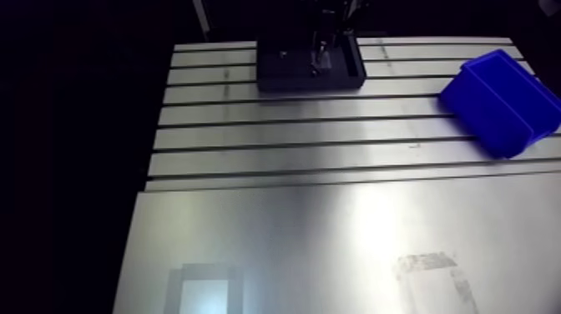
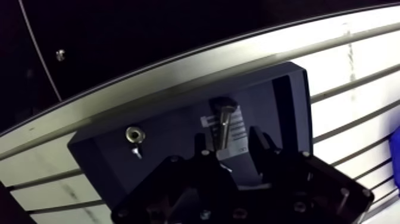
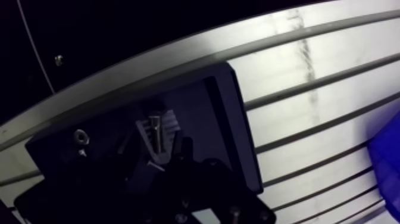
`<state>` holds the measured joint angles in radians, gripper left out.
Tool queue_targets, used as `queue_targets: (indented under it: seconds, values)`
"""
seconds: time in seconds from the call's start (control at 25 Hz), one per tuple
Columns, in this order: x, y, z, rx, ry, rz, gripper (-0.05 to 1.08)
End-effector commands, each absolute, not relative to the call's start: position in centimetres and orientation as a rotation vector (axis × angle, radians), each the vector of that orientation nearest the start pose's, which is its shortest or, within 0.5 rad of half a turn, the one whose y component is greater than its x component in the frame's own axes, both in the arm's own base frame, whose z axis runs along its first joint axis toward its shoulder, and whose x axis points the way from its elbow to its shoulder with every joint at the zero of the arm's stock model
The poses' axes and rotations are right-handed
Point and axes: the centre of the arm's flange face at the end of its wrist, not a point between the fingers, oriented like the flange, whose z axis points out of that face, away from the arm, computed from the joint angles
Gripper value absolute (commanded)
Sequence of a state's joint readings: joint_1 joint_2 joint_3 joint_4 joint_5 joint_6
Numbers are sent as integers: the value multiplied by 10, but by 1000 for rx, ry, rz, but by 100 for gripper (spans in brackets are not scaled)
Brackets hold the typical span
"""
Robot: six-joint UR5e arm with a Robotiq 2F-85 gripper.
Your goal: Pick up the M10 bolt from the tray and put it into the blue bin.
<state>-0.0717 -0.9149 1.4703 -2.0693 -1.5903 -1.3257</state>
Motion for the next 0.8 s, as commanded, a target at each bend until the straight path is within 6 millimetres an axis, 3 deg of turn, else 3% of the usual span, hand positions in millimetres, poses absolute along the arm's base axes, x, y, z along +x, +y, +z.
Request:
queue_targets:
  seconds: [0.04,0.8]
  values:
    - [-693,-82,185,484,3051,37,58]
    - [-691,-82,178,460,3064,42,59]
